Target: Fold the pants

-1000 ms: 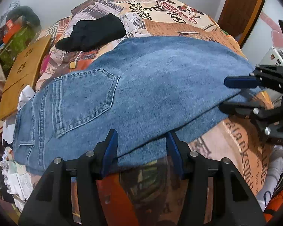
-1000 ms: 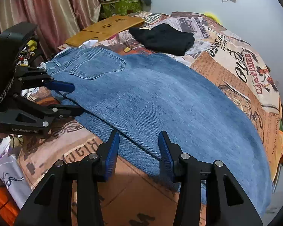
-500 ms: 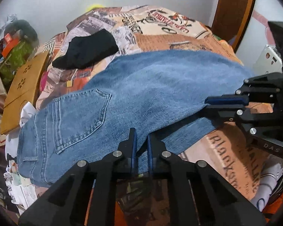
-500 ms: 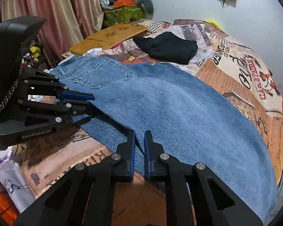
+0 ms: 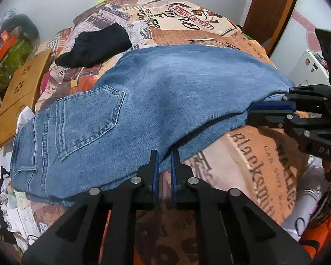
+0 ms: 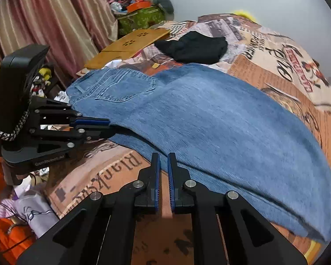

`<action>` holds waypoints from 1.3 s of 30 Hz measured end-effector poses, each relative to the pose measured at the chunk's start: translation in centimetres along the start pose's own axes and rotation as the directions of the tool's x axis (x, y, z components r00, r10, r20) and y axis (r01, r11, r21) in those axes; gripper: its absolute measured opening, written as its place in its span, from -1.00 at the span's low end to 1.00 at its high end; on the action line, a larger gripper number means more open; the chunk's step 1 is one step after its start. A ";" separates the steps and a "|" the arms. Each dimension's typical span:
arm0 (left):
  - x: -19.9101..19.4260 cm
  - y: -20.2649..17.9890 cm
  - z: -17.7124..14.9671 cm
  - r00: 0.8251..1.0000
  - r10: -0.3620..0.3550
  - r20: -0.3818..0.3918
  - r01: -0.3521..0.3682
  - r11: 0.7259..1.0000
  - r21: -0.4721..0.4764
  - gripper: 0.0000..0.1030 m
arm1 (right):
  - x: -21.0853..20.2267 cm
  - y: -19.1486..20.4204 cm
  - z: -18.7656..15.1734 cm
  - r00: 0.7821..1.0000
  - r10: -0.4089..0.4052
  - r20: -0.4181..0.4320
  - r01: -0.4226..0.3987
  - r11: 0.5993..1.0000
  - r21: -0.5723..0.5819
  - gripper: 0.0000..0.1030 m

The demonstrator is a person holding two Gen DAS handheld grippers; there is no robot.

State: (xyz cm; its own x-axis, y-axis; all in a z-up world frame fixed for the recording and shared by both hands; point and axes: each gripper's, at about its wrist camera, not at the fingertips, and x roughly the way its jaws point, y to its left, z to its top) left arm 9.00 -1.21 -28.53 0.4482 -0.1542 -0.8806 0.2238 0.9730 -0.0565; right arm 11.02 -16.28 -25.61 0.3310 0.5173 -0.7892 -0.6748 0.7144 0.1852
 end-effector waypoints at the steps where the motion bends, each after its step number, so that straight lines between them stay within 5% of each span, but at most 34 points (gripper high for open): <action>1: -0.2 0.0 0.1 1.000 -0.007 -0.003 0.007 1.000 -0.004 -0.82 | -0.5 -0.6 -0.2 1.000 -0.011 0.005 0.011 1.000 0.021 -0.66; 6: -2.2 0.1 1.6 0.999 -0.022 0.037 0.024 0.999 -0.032 -0.81 | -3.7 -4.6 -1.9 0.994 -0.088 0.058 0.078 0.985 0.154 -0.51; 11: -2.8 -0.4 4.8 0.996 0.015 0.088 -0.012 0.999 -0.034 -0.36 | -7.9 -11.1 -5.0 0.974 -0.205 0.099 0.156 0.918 0.365 -0.36; 19: 1.4 -1.6 9.9 0.999 0.023 0.049 -0.019 0.997 -0.075 -0.27 | -13.1 -21.9 -12.4 0.909 -0.414 0.043 0.281 0.687 0.670 -0.23; 28: 7.7 -3.5 11.0 0.996 0.031 -0.086 -0.039 0.995 -0.090 -0.14 | -13.9 -29.4 -19.4 0.869 -0.487 -0.086 0.344 0.469 0.813 -0.23; 32: 8.2 -4.7 10.5 0.995 0.075 -0.067 -0.078 0.996 -0.051 0.08 | -13.6 -31.2 -20.9 0.871 -0.482 -0.097 0.329 0.426 0.843 -0.23; 39: 8.6 -5.1 10.5 0.992 0.114 -0.055 -0.117 0.992 -0.046 0.19 | -11.6 -32.9 -20.7 0.877 -0.474 -0.084 0.312 0.426 0.849 -0.23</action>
State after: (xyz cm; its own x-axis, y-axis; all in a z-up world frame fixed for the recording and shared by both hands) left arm 20.84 -9.32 -30.88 0.4223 -0.0325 -0.9059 0.1301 0.9912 0.0251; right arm 15.76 -55.54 -34.63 0.5542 0.0753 -0.8289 0.3759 0.8659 0.3300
